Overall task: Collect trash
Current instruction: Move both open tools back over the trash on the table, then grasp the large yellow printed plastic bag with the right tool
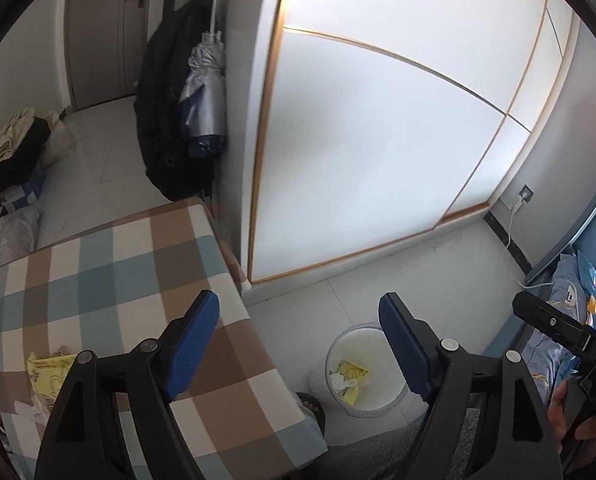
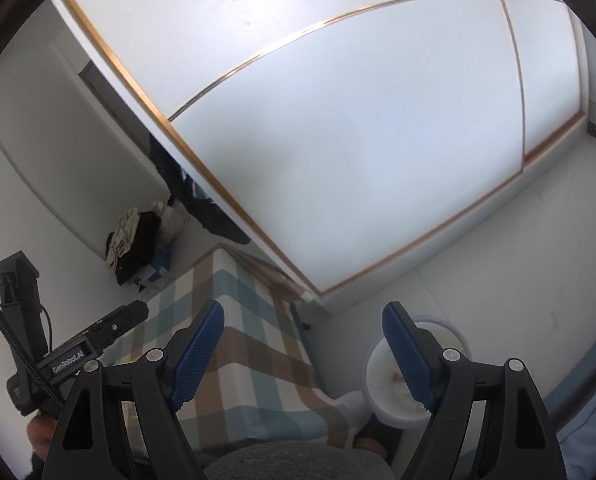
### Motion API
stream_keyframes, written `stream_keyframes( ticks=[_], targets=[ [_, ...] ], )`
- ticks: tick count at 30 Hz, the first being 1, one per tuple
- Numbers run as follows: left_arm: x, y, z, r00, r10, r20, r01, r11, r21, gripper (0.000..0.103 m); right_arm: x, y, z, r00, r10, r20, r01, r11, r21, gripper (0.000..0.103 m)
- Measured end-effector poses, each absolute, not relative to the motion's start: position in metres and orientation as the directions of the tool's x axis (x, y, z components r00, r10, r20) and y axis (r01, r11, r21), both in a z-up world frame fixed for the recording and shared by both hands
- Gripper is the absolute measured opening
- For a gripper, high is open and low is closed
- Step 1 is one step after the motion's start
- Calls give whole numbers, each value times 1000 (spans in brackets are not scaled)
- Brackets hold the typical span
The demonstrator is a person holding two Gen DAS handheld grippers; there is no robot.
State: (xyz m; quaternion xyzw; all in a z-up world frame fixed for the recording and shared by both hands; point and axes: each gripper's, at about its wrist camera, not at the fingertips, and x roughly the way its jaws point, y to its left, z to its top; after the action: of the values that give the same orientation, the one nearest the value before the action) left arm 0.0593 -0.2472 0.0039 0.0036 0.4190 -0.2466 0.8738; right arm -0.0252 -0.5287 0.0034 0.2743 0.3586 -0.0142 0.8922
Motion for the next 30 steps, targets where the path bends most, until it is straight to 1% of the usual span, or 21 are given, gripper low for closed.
stream_keyframes(
  ticks=[7,14,21,27,30],
  targets=[
    [62,-183,21,620,-367,-693,319,925,-205,80,-12,-464,33,752,194,-630,129,894,429,82],
    [67,-122,28,674,-295,-677,215,956,-202,82,4,-394,41,743,254,-620,27,913,406,82],
    [65,-67,28,706,-235,-668,135,971,-198,82,22,-329,32,706,317,-634,-59,918,392,82],
    [67,-20,14,712,-189,-677,55,975,-214,82,36,-282,16,660,348,-666,-105,920,377,82],
    [69,-4,4,715,-184,-675,63,978,-200,82,44,-258,4,631,354,-690,-121,924,364,82]
  ],
)
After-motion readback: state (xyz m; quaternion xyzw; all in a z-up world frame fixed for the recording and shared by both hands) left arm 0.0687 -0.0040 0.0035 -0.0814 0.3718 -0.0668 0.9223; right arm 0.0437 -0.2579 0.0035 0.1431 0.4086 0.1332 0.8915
